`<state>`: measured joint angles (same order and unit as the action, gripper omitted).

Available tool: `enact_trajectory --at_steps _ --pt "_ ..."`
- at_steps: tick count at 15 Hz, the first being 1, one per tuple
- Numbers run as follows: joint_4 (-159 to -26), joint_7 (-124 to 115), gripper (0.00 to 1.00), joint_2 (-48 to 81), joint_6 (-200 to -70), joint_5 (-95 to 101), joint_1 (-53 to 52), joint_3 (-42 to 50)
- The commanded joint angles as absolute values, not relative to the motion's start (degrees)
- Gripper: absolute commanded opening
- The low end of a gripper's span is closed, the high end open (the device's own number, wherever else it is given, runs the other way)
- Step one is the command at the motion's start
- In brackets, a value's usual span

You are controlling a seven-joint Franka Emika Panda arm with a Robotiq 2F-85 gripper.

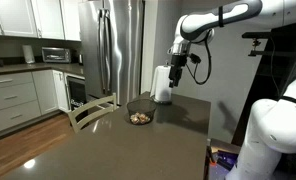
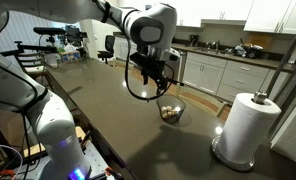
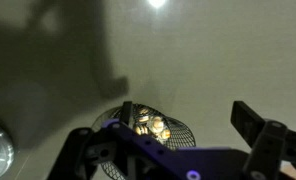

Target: Remove a packet from the basket and put it on the table

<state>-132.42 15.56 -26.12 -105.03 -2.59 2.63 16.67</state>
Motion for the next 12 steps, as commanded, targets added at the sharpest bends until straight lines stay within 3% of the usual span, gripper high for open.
enact_trajectory --at_steps 1,12 --pt "-132.3 16.2 1.00 -25.9 -104.9 -3.3 4.3 15.3" --pt "-131.0 15.2 1.00 -22.6 -107.1 -5.0 3.3 14.3"
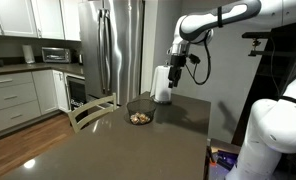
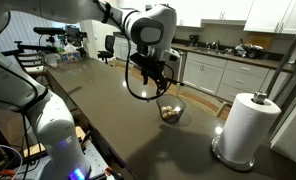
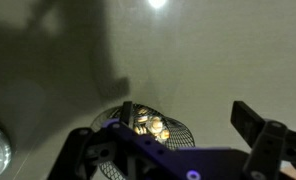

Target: Remove a packet from the basket and put it on the table

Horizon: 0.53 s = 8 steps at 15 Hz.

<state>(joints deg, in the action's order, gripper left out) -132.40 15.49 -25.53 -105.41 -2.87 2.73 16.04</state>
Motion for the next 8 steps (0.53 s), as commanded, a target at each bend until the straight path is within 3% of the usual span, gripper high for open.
enact_trajectory --at_steps 1,8 --pt "-130.7 14.7 1.00 -21.7 -108.7 -5.3 3.0 13.6" --pt "-125.5 12.2 1.00 -12.9 -115.7 -5.6 2.8 9.7"
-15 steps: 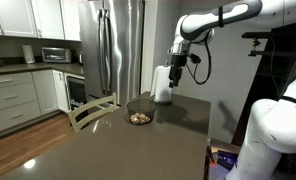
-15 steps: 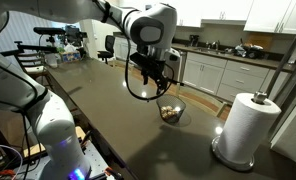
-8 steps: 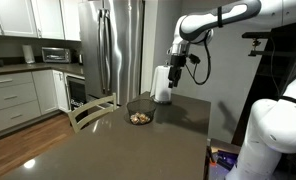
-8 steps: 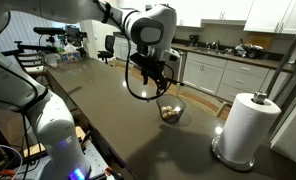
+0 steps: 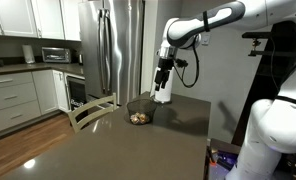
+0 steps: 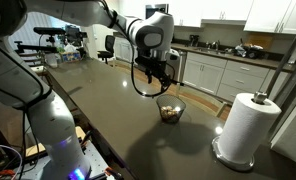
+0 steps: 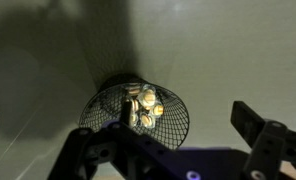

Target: Remove a packet from the basket and put it on the table

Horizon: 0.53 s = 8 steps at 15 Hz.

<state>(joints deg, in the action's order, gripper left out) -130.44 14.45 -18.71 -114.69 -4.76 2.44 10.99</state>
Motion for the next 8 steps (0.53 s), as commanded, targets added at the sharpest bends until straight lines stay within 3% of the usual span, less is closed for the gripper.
enact_trajectory --at_steps 1,8 --pt "-123.8 10.9 1.00 -10.8 -116.0 -5.4 3.0 9.3" --pt "-106.9 9.9 1.00 6.6 -108.8 -7.3 4.3 8.8"
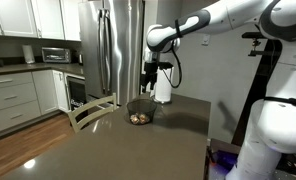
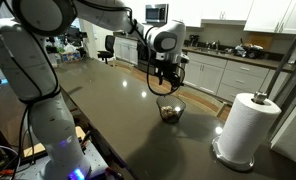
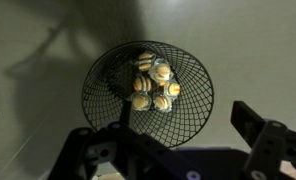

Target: Remove a packet from the basket and put it on the table

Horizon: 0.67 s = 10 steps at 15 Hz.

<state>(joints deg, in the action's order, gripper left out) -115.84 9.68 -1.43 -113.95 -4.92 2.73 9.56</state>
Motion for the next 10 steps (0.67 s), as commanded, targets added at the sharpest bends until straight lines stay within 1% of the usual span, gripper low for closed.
enact_trajectory --at_steps 1,6,10 --pt "-104.8 10.0 1.00 8.7 -107.2 -7.9 4.7 8.6" --pt "-96.2 9.1 1.00 17.3 -97.8 -11.0 6.5 7.5" --pt "-94.6 9.2 1.00 20.6 -95.2 -12.9 7.9 6.5"
